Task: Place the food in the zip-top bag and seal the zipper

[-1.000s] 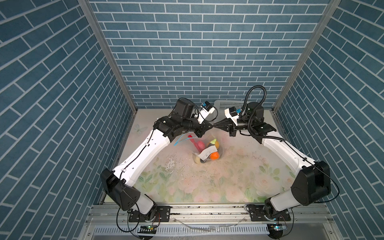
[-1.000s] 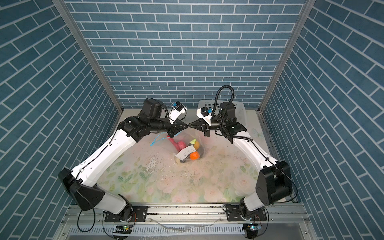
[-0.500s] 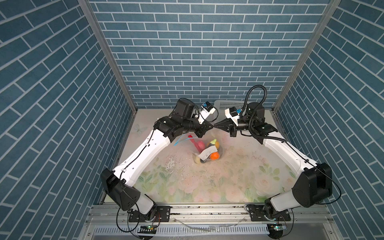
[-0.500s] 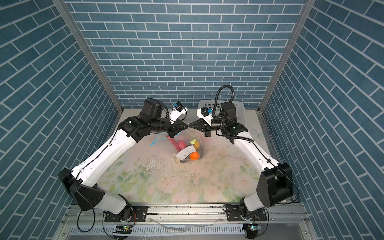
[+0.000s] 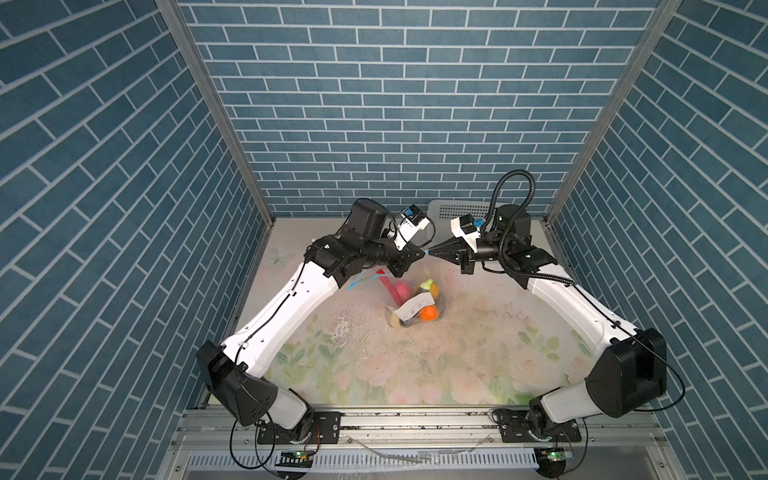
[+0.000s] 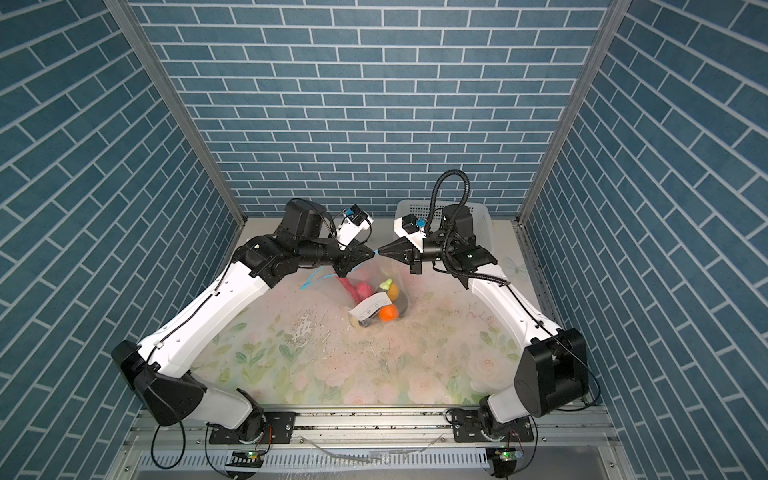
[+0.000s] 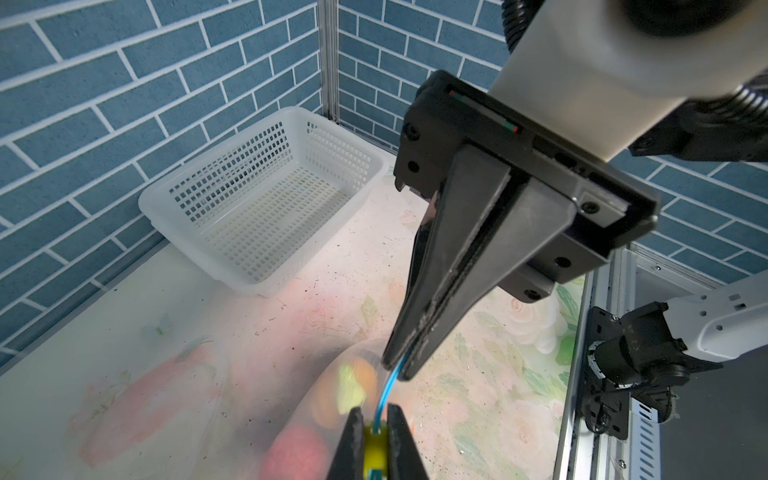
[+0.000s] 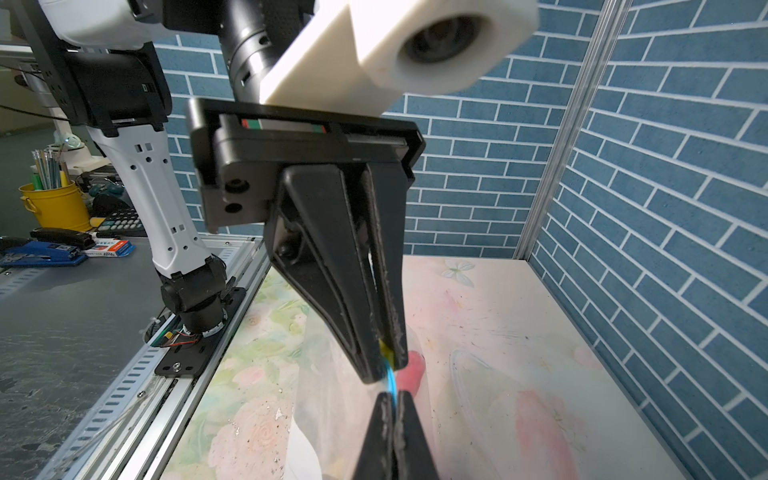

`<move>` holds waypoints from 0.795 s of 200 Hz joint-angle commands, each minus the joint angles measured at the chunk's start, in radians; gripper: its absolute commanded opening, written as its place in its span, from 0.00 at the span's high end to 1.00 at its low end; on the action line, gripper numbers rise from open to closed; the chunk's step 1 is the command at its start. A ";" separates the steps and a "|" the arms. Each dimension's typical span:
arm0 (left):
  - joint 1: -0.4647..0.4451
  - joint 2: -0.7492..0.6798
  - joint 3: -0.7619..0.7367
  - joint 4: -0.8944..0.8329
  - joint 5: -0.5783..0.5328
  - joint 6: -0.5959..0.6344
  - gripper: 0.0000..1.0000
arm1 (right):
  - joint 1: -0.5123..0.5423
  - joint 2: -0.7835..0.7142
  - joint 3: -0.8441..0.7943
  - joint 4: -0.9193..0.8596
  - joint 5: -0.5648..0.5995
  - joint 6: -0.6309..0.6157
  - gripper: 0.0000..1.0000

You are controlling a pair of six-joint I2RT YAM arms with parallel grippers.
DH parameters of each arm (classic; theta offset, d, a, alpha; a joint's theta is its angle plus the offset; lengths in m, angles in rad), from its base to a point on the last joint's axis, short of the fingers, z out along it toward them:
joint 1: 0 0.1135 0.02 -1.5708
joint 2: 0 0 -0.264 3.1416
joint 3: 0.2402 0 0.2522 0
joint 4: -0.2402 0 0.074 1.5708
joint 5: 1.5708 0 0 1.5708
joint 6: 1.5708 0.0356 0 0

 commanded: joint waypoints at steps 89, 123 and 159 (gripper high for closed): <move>0.011 -0.078 -0.061 -0.084 -0.108 0.033 0.91 | -0.040 -0.067 -0.005 -0.031 0.013 -0.065 1.00; 0.011 -0.083 -0.061 -0.105 -0.127 0.042 0.91 | -0.045 -0.072 -0.006 -0.040 0.019 -0.071 1.00; 0.011 -0.094 -0.064 -0.119 -0.145 0.048 0.91 | -0.051 -0.073 -0.006 -0.045 0.022 -0.072 1.00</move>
